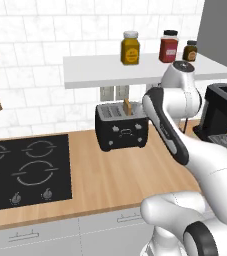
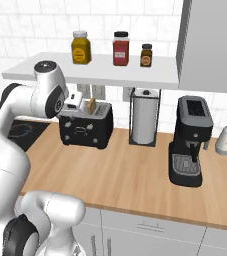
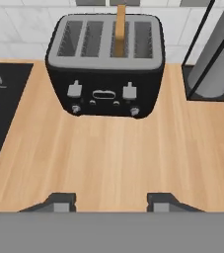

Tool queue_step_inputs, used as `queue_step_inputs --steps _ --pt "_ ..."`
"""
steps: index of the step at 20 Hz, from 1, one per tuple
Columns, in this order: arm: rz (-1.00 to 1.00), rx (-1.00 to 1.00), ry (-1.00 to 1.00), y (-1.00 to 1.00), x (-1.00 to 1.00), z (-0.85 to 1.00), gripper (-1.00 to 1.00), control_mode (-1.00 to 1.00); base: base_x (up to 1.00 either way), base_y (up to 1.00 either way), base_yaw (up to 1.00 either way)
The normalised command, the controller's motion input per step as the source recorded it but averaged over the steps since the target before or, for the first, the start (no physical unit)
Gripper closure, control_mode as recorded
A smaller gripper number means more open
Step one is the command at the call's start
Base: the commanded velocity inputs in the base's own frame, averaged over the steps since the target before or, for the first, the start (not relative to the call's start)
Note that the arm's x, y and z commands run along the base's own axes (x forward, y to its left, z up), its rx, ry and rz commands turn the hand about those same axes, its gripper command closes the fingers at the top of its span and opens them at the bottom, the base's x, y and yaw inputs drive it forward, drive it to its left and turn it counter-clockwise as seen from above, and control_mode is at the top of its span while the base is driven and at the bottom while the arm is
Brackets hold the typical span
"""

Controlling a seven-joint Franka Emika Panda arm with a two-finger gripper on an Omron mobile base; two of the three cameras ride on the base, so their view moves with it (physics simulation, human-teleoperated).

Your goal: Start the toaster. Once the lever pops up, take the bread to the plate on the dining counter.

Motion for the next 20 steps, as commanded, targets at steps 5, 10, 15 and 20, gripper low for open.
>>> queue_step_inputs --steps 5,10,15,20 --pt "0.0 0.0 -0.25 0.0 0.55 -0.03 1.0 -1.0 0.0 0.0 0.0" --pt "0.01 0.0 -0.04 0.0 0.28 -0.44 1.0 -1.0 0.0 0.0 0.0" --pt "0.0 0.0 0.0 -0.01 0.07 -0.47 1.0 -1.0 0.0 0.0 0.0" --pt "0.0 0.0 0.0 -0.07 0.16 -0.21 1.0 -1.0 0.0 0.0 0.0"
